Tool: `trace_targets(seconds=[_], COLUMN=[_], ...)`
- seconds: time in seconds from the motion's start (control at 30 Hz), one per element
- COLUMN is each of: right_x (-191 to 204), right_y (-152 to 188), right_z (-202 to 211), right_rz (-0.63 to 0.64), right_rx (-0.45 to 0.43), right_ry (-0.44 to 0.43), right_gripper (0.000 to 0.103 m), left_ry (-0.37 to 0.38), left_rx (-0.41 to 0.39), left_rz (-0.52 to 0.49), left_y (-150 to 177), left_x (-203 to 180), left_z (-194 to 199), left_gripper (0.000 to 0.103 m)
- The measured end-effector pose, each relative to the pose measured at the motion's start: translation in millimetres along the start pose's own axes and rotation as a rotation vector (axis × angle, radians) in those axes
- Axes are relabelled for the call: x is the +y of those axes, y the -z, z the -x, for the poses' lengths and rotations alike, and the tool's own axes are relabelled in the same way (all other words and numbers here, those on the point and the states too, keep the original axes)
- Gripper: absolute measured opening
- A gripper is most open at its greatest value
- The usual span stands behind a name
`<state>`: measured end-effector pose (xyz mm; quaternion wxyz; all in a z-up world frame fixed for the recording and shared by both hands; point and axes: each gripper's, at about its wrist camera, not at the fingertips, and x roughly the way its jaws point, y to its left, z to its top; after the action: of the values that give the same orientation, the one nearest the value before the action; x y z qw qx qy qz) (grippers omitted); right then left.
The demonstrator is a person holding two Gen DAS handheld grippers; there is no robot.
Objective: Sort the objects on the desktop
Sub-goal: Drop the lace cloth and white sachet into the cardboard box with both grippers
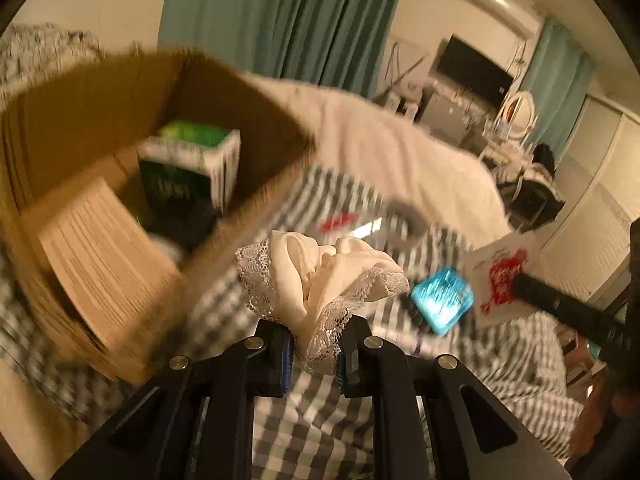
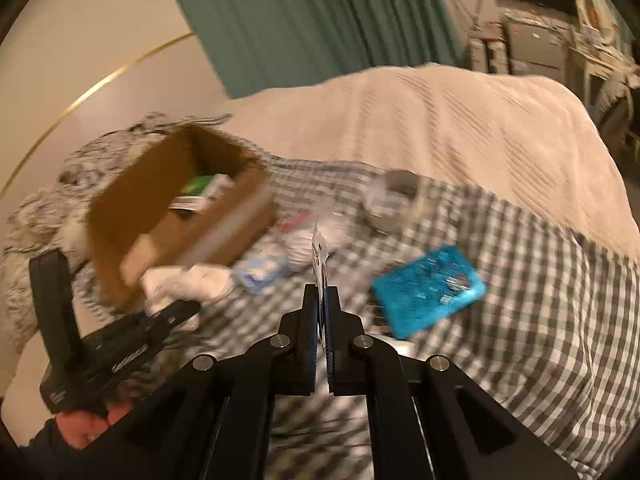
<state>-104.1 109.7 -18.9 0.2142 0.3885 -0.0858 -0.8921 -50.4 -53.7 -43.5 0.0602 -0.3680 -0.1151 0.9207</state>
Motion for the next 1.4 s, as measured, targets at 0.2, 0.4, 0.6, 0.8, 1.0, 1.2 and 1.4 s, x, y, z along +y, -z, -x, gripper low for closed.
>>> trace_targets(seconds=[0.2,0.4,0.6,0.8,1.0,1.2,1.4], right_x=[77.5,147.9,183.9,188.2,172.9,160.2,141.9], right_y=[-37.1,-71.7,-95.5,-112.3,-120.0,-117.9,-109.8], right_z=[12.3,-19.5,-78.7,-117.4,-116.5,-86.4,-41.6], right_rz=[0.077,0.143,0.142,0.094,0.017,0.041,0.029], right_rx=[-0.026,-0.024,0.023,0.043,0.012,-0.007,-0.027], right_ry=[-0.111,-0.149,-0.135,-0.091,-0.084,-0.063,-0.046], right_gripper=[0.002,0.002,0.002,0.003,0.064,0.064,0.064], left_ry=[-0.032,-0.145,-0.16,-0.133,-0.192,-0.241,-0.25], left_rx=[-0.096,-0.106,-0.063,-0.037,-0.064,-0.051,-0.058], left_rz=[0.005,-0.032,0.013,-0.036,-0.1,-0.195,-0.195], left_y=[-60.4,-92.5,-104.1,-106.7,-100.4,-92.1,-80.9], left_x=[28.7,76.6,124.3,124.5,108.8,84.3,56.4], left_z=[47.1,57.1,37.1,11.2,7.0,19.5,52.0], left_gripper=[0.016,0.016,0.016,0.022,0.102,0.103,0.103])
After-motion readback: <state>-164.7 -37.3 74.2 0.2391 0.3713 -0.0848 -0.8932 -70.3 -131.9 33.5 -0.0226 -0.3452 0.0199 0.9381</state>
